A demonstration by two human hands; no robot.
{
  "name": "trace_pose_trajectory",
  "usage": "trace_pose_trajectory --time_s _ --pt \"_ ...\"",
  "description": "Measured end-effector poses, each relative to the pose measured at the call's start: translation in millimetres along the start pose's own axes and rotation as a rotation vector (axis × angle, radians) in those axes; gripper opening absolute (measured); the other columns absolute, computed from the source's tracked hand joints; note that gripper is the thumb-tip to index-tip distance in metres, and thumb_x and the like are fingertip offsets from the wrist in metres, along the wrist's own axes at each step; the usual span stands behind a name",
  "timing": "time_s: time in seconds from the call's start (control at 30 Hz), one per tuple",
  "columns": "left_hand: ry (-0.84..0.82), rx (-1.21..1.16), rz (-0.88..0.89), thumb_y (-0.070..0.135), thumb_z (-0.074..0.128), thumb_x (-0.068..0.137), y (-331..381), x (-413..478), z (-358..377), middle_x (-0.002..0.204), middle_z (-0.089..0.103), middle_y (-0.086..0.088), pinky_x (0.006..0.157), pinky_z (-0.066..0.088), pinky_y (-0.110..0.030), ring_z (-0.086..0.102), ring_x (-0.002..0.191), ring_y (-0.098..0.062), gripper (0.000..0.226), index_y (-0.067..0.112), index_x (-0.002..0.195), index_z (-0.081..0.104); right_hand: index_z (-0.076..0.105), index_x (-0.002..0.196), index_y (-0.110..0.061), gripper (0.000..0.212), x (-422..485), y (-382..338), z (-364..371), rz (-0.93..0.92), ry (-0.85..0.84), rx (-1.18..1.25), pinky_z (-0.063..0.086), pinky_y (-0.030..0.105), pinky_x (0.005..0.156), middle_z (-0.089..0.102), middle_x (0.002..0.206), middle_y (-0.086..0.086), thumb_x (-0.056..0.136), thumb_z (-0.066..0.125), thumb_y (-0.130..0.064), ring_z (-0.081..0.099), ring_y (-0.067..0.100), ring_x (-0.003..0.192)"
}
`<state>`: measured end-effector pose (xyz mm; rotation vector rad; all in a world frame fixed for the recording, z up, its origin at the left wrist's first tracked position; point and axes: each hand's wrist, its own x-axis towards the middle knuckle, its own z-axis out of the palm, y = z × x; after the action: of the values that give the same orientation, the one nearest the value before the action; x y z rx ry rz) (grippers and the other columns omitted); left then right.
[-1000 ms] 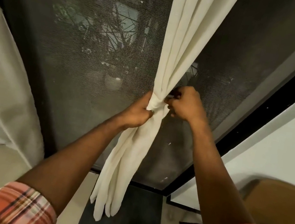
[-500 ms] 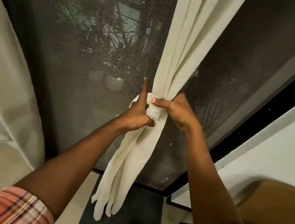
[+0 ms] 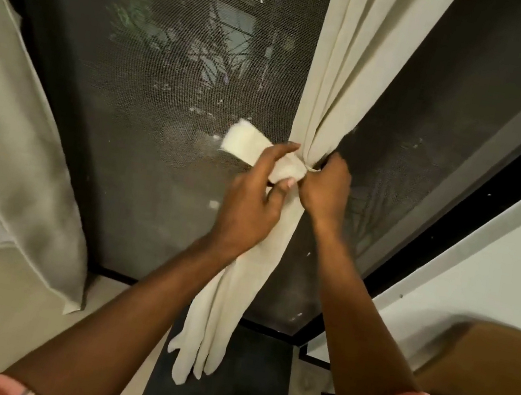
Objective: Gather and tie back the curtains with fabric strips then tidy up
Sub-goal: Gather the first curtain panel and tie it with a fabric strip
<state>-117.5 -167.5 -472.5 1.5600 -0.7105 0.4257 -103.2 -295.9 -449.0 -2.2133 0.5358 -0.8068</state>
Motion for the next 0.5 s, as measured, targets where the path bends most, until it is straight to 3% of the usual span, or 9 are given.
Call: trace_pose_trajectory --time_s 0.07,0.17,0.23,0.3,0.43,0.5 --pt "-0.061 0.048 0.053 0.005 0.055 0.091 3 -4 6 0.135 0.047 0.012 0.095 0.048 -0.027 0.050 0.120 -0.015 0.063 0.031 0.141 0.026 0.062 0.108 -0.006 0.032 1 -4 -5 -0.005 -0.070 -0.009 0.048 0.033 0.072 0.067 0.104 0.008 0.083 0.070 -0.025 0.063 0.027 0.097" --pt "-0.042 0.006 0.028 -0.001 0.054 0.090 5 -3 10 0.133 0.029 0.031 0.096 0.037 -0.013 0.043 0.122 -0.012 0.078 0.032 0.145 0.010 0.065 0.109 -0.010 0.030 8 -7 -19 0.052 -0.266 0.134 0.052 0.020 0.062 0.067 0.097 -0.001 0.081 0.074 -0.017 0.065 0.012 0.086" --pt "-0.064 0.019 0.004 0.000 0.053 0.090 3 -1 10 0.136 0.020 0.041 0.099 0.039 -0.020 0.045 0.123 -0.007 0.082 0.035 0.147 0.005 0.068 0.101 -0.016 0.019 10 -6 -24 0.120 -0.407 0.328 0.051 0.015 0.056 0.072 0.095 -0.002 0.083 0.074 -0.019 0.068 0.004 0.079" --pt "-0.118 0.049 0.013 0.001 0.051 0.091 -1 1 12 0.135 0.013 0.046 0.103 0.043 -0.031 0.043 0.127 -0.006 0.084 0.038 0.147 0.001 0.069 0.095 -0.014 0.014 9 -3 -27 0.188 -0.493 0.502 0.053 0.022 0.059 0.074 0.087 -0.001 0.088 0.069 -0.027 0.070 0.008 0.076" --pt "-0.219 0.054 0.033 0.000 0.049 0.090 -4 1 14 0.146 0.019 0.032 0.097 0.049 -0.041 0.049 0.127 -0.021 0.091 0.043 0.147 -0.008 0.072 0.102 -0.010 0.046 10 2 -29 0.242 -0.603 0.641 0.050 0.037 0.073 0.069 0.099 0.013 0.080 0.067 -0.050 0.066 0.027 0.091" --pt "-0.283 0.103 -0.010 -0.003 0.050 0.087 -4 3 13 0.144 0.045 0.003 0.084 0.054 -0.039 0.062 0.105 -0.026 0.101 0.047 0.144 -0.017 0.070 0.099 -0.009 0.036 12 4 -33 0.230 -0.673 0.630 0.052 0.033 0.069 0.070 0.091 0.008 0.078 0.070 -0.038 0.066 0.022 0.086"
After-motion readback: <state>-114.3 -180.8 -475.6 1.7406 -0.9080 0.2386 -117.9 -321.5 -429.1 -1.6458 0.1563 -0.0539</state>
